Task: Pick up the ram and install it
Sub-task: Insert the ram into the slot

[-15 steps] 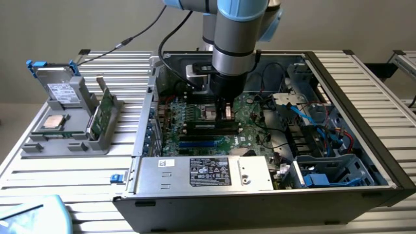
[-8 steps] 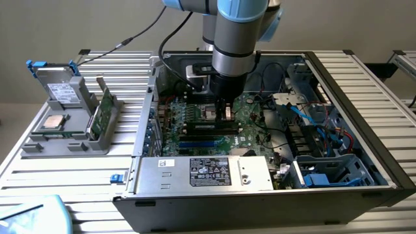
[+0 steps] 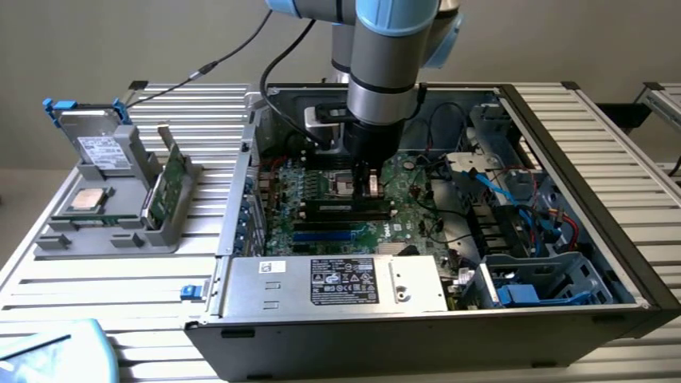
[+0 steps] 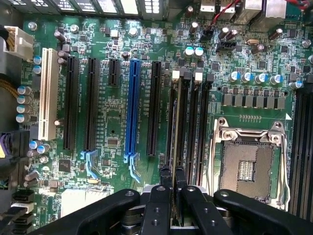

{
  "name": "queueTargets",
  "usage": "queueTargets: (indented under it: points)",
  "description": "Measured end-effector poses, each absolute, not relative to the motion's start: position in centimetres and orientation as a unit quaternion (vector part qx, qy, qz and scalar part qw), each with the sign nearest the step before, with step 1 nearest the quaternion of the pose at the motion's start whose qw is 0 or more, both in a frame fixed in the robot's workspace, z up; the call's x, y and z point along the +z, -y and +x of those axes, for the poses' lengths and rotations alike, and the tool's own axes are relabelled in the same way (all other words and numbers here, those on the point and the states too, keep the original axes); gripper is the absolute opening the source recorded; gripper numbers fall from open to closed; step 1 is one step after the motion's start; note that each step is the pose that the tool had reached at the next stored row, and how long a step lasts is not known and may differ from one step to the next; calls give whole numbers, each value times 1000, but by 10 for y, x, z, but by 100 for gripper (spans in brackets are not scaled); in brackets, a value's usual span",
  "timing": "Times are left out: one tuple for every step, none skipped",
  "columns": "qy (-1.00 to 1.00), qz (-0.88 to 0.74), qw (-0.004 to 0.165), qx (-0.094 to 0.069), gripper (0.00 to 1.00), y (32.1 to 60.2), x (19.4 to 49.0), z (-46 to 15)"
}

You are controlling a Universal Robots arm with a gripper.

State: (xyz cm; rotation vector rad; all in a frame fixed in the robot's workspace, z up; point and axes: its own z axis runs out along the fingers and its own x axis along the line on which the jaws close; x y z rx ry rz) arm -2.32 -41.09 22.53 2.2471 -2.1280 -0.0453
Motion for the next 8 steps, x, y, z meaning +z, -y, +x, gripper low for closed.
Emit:
queueTargets:
  points:
    - [687,726,24,-14,14,411,225,-23]
    - [687,726,25,-13,14,410,225,-23]
    - [687,726,25,-12,14,410,225,-23]
    - [687,726,26,-11,14,410,225,-23]
    - [687,726,27,-9,14,409,225,-23]
    - [688,726,27,-7,14,409,225,-23]
    - [688,726,27,-5,14,408,225,-23]
    - [688,726,27,-5,14,408,225,-23]
